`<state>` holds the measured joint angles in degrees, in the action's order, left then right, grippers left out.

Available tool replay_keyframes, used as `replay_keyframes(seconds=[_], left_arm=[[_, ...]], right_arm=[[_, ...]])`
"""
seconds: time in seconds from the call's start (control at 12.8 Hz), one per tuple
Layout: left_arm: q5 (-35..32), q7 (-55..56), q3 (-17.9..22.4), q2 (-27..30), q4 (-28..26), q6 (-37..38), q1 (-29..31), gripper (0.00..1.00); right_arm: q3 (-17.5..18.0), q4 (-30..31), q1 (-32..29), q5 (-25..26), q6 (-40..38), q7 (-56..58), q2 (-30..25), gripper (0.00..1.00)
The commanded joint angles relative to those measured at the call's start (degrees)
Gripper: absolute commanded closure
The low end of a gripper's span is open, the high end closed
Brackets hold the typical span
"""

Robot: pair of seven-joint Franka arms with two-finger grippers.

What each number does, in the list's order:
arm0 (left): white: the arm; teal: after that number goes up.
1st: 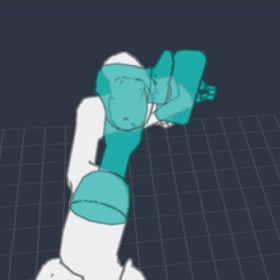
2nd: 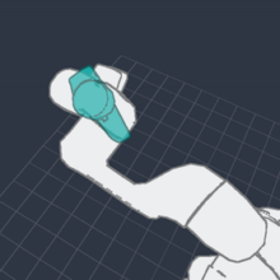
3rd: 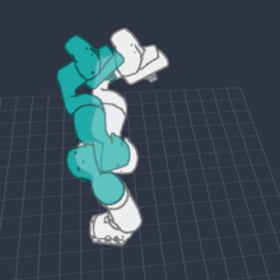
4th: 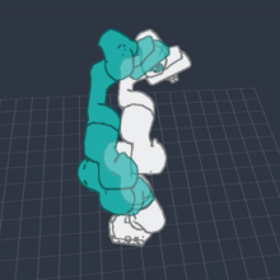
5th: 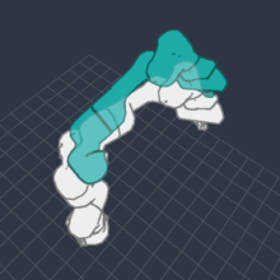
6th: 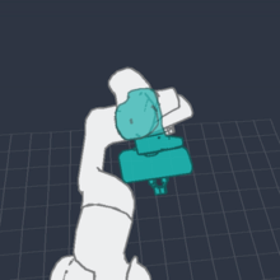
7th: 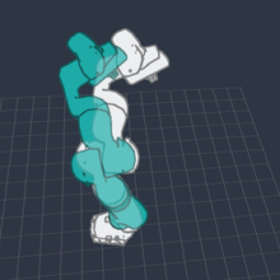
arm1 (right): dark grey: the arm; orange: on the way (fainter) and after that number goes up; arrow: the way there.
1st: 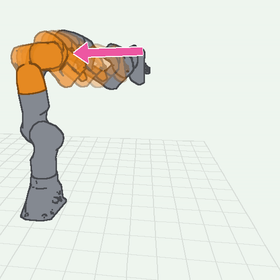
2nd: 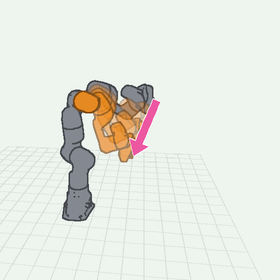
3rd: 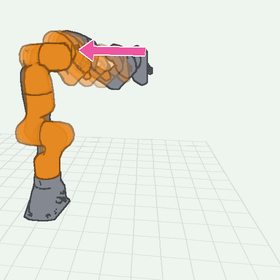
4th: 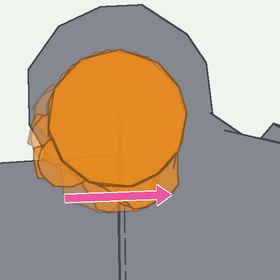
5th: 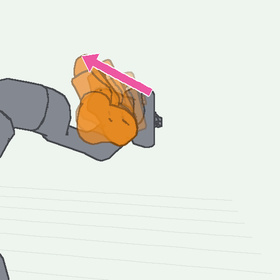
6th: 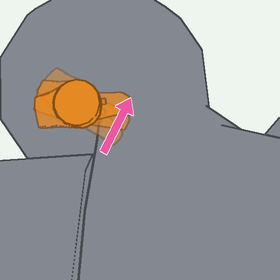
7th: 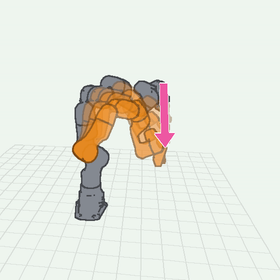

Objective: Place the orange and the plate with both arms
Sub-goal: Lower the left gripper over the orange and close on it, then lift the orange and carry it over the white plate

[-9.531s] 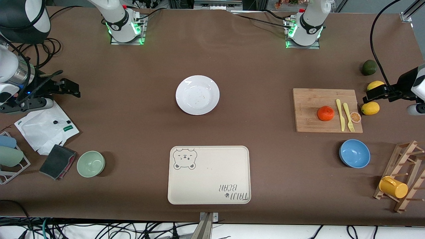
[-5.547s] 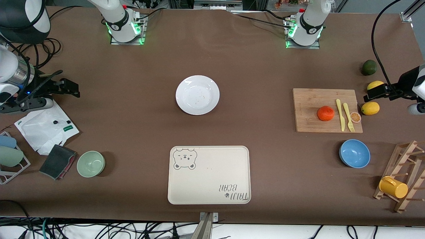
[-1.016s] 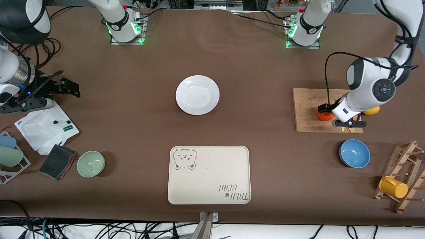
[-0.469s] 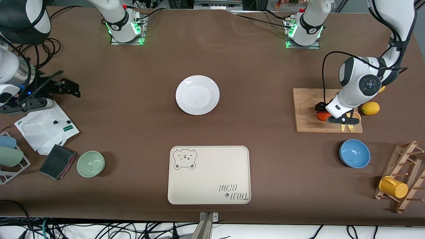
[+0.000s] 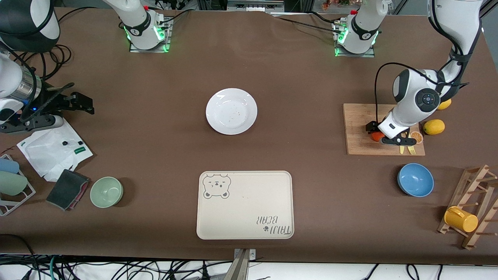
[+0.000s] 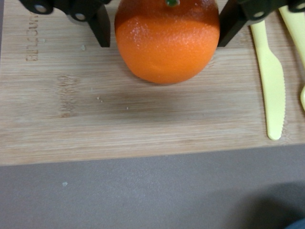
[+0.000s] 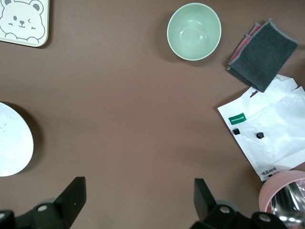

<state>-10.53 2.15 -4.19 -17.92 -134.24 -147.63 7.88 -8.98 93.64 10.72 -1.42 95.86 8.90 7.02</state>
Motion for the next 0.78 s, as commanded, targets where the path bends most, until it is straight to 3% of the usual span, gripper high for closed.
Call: replay_keyframes(seconds=[0.0,0.23,0.47,0.7], left_arm=[[-2.39,2.07,-0.29,0.17,-0.49,-0.56,0.65,0.65],[-1.25,2.51,-0.73,1.39,0.12,1.54,-0.05,0.70],[-0.45,16.08,-9.06,2.72,4.75,9.59,-0.32,0.71],[-0.02,32.86,-18.98,0.71,17.92,26.02,-1.54,0.70]], right_arm=[[-0.16,-0.12,0.09,0.37,-0.67,0.50,-0.26,0.00],[-0.16,-0.12,0.09,0.37,-0.67,0.50,-0.34,0.00],[-0.16,-0.12,0.09,0.37,-0.67,0.50,-0.34,0.00],[-0.16,-0.12,0.09,0.37,-0.67,0.50,-0.26,0.00]])
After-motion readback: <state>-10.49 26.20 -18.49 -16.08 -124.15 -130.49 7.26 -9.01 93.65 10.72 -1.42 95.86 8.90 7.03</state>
